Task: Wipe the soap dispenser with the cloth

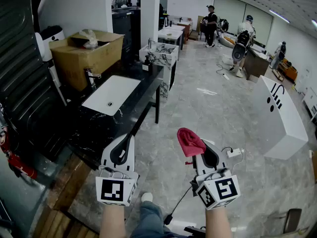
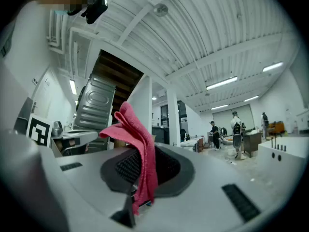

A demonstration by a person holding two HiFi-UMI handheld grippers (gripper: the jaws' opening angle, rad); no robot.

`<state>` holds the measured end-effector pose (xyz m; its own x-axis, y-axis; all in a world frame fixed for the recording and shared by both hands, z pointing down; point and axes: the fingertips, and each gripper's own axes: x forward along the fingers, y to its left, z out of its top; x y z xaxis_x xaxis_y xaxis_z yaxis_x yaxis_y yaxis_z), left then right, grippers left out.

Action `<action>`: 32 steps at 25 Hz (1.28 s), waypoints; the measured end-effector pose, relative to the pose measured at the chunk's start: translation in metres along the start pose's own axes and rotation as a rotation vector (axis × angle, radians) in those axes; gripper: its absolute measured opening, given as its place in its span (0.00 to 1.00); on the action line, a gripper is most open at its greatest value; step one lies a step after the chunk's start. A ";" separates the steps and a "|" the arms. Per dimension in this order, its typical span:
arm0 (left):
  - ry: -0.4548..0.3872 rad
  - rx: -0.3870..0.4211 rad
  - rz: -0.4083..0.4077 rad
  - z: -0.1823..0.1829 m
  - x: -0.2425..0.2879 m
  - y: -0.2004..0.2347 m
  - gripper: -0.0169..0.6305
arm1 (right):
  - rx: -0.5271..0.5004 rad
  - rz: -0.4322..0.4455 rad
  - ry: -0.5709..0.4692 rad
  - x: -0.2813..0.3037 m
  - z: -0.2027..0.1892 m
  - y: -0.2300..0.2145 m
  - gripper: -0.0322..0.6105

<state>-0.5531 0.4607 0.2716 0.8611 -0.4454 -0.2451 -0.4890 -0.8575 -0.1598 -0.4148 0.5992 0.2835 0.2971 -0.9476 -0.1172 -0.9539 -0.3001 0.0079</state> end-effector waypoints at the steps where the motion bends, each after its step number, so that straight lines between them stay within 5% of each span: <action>1: 0.000 -0.006 0.010 0.000 -0.002 0.000 0.05 | 0.017 -0.006 0.005 -0.004 -0.001 -0.001 0.13; 10: 0.023 -0.048 0.049 -0.022 0.022 0.015 0.05 | 0.072 -0.052 0.020 0.012 -0.013 -0.028 0.13; 24: 0.019 -0.158 -0.017 -0.094 0.204 0.083 0.05 | 0.044 -0.042 0.016 0.205 -0.024 -0.081 0.13; 32: 0.010 -0.188 -0.032 -0.115 0.254 0.116 0.05 | 0.067 -0.044 0.033 0.272 -0.047 -0.100 0.13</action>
<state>-0.3750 0.2179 0.3010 0.8775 -0.4188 -0.2336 -0.4276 -0.9039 0.0143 -0.2364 0.3666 0.2975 0.3391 -0.9371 -0.0827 -0.9402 -0.3346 -0.0631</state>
